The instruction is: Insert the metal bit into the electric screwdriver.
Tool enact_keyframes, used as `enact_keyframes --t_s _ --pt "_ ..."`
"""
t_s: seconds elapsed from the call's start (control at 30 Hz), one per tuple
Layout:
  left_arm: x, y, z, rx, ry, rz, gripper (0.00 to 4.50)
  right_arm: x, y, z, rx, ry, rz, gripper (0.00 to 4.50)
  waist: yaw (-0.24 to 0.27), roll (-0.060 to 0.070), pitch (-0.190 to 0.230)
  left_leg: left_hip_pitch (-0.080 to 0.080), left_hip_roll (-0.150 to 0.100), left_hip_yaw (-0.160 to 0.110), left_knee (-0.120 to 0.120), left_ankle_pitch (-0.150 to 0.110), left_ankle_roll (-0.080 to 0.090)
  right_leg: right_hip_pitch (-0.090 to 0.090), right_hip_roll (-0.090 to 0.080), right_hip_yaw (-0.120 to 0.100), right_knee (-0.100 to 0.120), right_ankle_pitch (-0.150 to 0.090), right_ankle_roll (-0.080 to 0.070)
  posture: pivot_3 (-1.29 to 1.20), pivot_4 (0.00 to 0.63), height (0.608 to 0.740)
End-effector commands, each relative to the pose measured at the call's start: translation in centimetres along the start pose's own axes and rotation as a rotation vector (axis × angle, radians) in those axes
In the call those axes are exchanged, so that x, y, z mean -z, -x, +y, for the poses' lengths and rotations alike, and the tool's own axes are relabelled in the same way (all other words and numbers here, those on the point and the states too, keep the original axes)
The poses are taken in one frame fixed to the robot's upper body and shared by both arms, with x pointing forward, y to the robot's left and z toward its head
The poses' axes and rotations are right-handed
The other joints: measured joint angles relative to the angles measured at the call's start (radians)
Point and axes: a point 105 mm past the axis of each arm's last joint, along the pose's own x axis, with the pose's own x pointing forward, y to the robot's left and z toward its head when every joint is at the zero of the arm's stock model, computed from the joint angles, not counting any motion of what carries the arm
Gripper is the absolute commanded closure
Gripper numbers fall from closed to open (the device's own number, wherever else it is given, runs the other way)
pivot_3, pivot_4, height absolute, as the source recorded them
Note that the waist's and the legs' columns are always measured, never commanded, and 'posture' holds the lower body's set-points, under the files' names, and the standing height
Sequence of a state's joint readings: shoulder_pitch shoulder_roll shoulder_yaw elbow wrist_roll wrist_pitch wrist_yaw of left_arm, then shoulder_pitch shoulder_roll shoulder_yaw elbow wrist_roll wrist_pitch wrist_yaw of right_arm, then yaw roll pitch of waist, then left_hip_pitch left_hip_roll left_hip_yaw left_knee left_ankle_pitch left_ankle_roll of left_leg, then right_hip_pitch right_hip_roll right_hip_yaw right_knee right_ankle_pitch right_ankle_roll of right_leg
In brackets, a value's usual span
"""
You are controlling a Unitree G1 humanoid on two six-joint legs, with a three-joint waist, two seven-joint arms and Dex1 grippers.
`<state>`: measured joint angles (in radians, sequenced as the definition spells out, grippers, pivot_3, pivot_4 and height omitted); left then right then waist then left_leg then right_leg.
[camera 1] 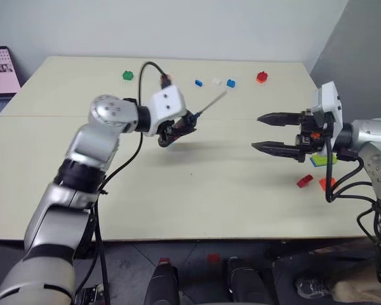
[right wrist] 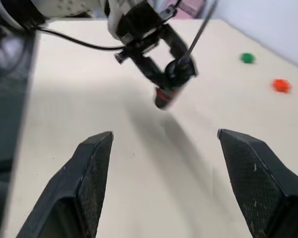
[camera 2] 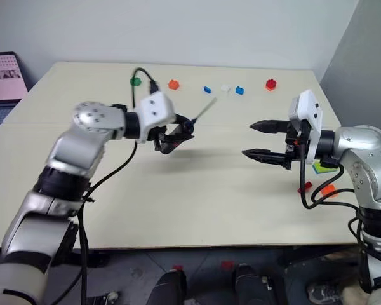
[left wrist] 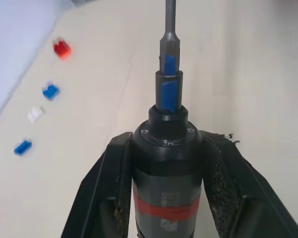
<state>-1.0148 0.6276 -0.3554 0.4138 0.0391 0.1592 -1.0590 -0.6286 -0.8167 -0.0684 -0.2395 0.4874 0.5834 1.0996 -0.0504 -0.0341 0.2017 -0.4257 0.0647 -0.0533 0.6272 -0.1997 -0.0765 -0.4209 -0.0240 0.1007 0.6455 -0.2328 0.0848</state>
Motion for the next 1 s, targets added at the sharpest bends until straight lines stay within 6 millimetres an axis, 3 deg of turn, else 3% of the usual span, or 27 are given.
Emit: enact_keyframes --t_s 0.03,0.27,0.53,0.6,0.77,0.93,1.0 --pt "1.5 -2.0 0.4 0.051 -0.149 0.120 2.86 -0.9 0.5 0.1 0.054 0.167 0.112 0.97 0.001 0.000 0.000 -0.001 0.000 0.000 0.000 0.000 0.000 -0.001 0.000 0.000 0.000 0.000 0.000 0.00 0.150 0.740" --pt "2.6 -5.8 -0.8 0.138 -0.214 0.212 2.86 -1.5 0.5 2.1 -0.074 0.199 0.225 0.97 -0.013 0.000 0.000 -0.001 0.000 0.000 0.000 0.000 0.000 -0.002 0.000 0.001 0.000 -0.001 -0.001 0.00 0.150 0.740" --pt "3.1 -7.2 -1.5 0.144 -0.192 0.247 2.86 -0.9 0.5 1.8 -0.082 0.180 0.263 0.97 -0.007 0.000 0.000 -0.002 0.000 0.000 0.000 0.000 0.000 -0.002 0.000 0.001 0.000 0.001 0.001 0.00 0.150 0.740" --pt "2.9 -7.2 -1.7 0.160 -0.175 0.236 2.15 -0.8 0.5 1.6 -0.080 0.172 0.263 0.97 -0.007 0.000 0.000 -0.002 0.000 0.000 0.000 0.000 0.000 -0.002 0.000 0.001 0.000 0.001 0.002 0.00 0.150 0.740" --pt "1.9 -6.4 -1.1 0.178 -0.116 0.172 1.08 -0.4 0.4 1.4 -0.076 0.157 0.264 0.97 -0.006 0.000 0.000 -0.002 0.000 0.000 0.000 0.000 0.000 -0.002 0.000 0.000 0.000 0.001 0.002 0.00 0.150 0.740" --pt "0.1 -3.1 1.9 0.096 -0.009 0.039 0.06 -0.3 0.5 1.0 -0.062 0.152 0.252 0.97 -0.007 0.000 0.000 -0.003 0.000 0.000 0.000 0.000 0.000 -0.003 0.000 0.000 0.001 0.002 0.003 0.00 0.150 0.740" --pt "-0.2 -1.1 2.9 0.053 0.043 -0.012 0.06 -0.1 0.7 0.8 -0.053 0.143 0.248 0.97 -0.009 0.000 0.000 -0.003 0.000 0.000 0.000 0.000 0.000 -0.003 0.000 0.000 0.002 0.002 0.003 0.00 0.150 0.740"
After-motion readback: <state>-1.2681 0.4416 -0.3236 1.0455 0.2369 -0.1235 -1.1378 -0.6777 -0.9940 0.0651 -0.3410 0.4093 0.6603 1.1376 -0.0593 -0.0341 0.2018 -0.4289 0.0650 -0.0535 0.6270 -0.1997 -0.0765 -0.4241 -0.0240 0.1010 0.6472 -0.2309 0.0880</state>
